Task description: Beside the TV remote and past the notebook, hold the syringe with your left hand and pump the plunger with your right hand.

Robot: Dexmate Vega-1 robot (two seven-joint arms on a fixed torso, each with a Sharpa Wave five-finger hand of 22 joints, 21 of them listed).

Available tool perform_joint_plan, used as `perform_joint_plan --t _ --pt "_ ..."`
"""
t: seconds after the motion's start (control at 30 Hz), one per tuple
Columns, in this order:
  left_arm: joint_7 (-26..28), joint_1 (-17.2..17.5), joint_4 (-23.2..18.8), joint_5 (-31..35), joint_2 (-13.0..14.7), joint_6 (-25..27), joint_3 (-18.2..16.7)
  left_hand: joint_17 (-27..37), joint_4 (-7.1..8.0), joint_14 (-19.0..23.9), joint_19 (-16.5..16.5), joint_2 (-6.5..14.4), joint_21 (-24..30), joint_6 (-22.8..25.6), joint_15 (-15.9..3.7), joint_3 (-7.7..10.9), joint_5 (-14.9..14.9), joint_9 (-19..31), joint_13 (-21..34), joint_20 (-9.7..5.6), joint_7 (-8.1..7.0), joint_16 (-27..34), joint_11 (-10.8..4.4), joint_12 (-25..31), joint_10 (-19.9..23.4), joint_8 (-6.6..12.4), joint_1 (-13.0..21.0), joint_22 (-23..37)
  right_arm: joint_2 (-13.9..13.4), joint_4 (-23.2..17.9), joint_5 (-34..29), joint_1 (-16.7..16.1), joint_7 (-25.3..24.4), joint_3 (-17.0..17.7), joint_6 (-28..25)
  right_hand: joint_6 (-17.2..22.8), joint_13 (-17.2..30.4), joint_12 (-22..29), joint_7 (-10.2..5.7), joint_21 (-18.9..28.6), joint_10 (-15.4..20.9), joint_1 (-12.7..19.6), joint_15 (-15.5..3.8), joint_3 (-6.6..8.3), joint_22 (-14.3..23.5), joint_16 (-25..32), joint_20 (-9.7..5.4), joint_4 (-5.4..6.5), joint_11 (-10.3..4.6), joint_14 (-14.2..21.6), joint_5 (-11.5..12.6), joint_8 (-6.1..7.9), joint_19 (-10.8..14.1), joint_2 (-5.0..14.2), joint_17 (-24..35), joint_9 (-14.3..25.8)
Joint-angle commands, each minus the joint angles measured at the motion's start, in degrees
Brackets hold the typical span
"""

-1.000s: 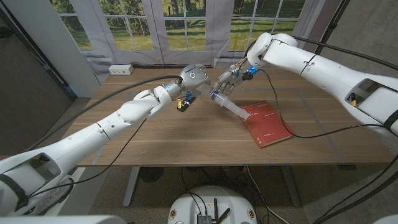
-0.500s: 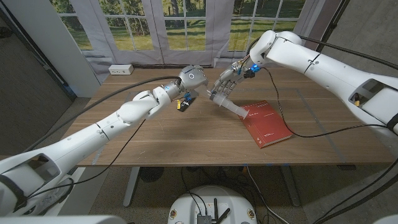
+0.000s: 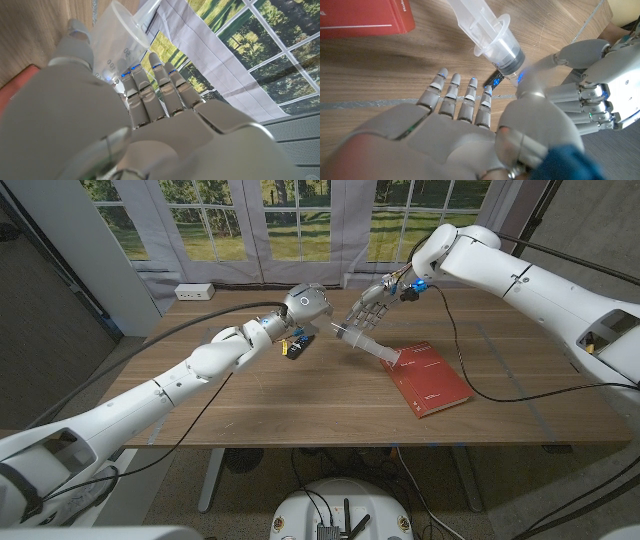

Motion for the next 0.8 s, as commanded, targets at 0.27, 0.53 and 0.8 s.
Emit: perform_joint_plan --t 0.27,0.53,0.8 --pt "4.7 3.0 1.5 -9.6 -0.9 2.9 -2.7 0.0 -0.23 0.5 0.6 5.9 0.2 11.5 -8.46 -0.15 0.3 0.8 0.2 -0.47 -4.60 -0.3 -4.69 -0.2 9.1 0.30 6.4 0.2 -10.2 -13.1 3.2 -7.0 -8.1 8.0 -5.2 -0.5 0.1 1.0 -0.43 0.3 0.0 -1.0 -1.62 -0.19 0.1 0.2 -0.89 0.02 -0.48 0.4 -0.2 0.72 0.4 0.21 0.2 0.1" --pt "7.8 4.4 3.4 -14.5 -1.9 3.6 -3.7 0.0 -0.15 0.3 0.3 6.0 0.0 11.6 -8.46 -0.25 0.3 0.8 0.2 -0.87 -4.75 -0.6 -4.70 -0.3 9.2 0.27 6.6 0.2 -15.0 -19.8 7.5 -13.7 -15.5 15.3 -6.8 0.1 0.0 1.4 -0.44 0.3 0.5 -1.5 -2.34 -0.33 0.1 0.4 -1.64 0.27 -0.70 0.8 -0.2 1.12 0.5 0.45 0.3 0.1" --pt "12.3 4.8 5.7 -17.1 -3.1 3.5 -3.6 0.0 -0.04 0.5 0.2 6.3 0.0 11.4 -8.48 -0.26 0.3 0.8 0.2 -1.01 -4.73 -0.6 -4.70 -0.4 9.3 0.15 6.8 0.2 -19.6 -26.5 13.1 -22.3 -25.6 24.5 -8.7 1.2 -0.1 1.8 -0.44 0.8 1.1 -2.2 -3.07 -0.57 0.0 0.5 -2.10 0.41 -0.79 1.4 -0.3 1.54 1.8 0.48 0.4 0.0"
